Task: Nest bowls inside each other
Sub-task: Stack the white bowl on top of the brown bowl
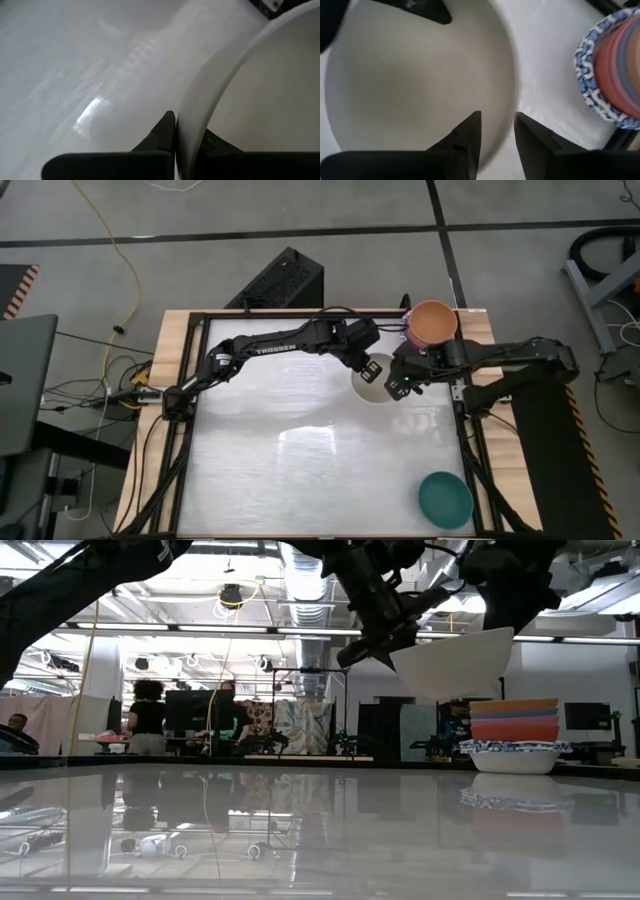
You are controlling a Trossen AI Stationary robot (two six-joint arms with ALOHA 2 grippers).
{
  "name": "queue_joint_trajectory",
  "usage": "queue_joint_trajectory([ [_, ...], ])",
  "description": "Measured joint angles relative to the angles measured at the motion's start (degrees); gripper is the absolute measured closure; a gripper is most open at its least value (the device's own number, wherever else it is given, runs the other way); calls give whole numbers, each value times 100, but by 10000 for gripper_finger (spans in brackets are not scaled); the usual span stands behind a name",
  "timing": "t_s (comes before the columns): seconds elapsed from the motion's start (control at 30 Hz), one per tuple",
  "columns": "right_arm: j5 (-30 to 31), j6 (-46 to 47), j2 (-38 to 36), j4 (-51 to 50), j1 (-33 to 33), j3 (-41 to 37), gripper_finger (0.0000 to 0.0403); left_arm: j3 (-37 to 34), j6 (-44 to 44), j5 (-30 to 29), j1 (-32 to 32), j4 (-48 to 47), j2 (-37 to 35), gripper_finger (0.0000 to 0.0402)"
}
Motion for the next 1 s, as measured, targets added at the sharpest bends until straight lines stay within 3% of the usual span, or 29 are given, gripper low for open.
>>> queue_joint_trajectory([
  [0.17, -289, 6, 294, 113, -141, 2, 295, -2, 208, 9, 0, 29, 0, 401],
  [0.43, -305, 388, 693, 105, -149, 11, 389, -13, 520, 48, -4, -174, 11, 401],
  [0.77, -545, 595, 685, 138, -145, 9, 390, -13, 1206, 157, -4, -211, 13, 397],
  [0.87, -618, 563, 686, 200, -143, 1, 390, -13, 1483, 381, 21, -215, 13, 370],
  [1.0, -738, 426, 699, 267, -157, -8, 394, 11, 1819, 774, 79, -22, -1, 303],
])
